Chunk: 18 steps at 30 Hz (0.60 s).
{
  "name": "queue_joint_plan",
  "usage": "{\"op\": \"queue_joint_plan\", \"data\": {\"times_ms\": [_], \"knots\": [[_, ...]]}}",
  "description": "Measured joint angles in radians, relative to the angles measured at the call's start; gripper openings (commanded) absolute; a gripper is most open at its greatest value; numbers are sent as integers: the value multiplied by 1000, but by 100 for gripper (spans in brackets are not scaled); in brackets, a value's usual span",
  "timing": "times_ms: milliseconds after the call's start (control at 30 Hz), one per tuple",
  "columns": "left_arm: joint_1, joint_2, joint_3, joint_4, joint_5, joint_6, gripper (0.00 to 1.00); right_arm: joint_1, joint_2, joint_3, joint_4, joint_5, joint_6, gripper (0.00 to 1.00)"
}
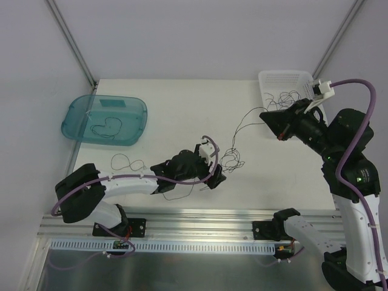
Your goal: Untangle the cables
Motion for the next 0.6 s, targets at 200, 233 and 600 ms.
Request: {"op": "queue_joint_plan", "data": {"times_ms": [200,233,600], "knots": [[-25,115,-39,139,-15,43,88,1,0,0,1,-14,17,1],[-25,138,-39,158,-16,47,88,2,0,0,2,-18,20,1],[-37,313,-16,219,-187,47,34,3,-9,0,8,-37,45,1]]}}
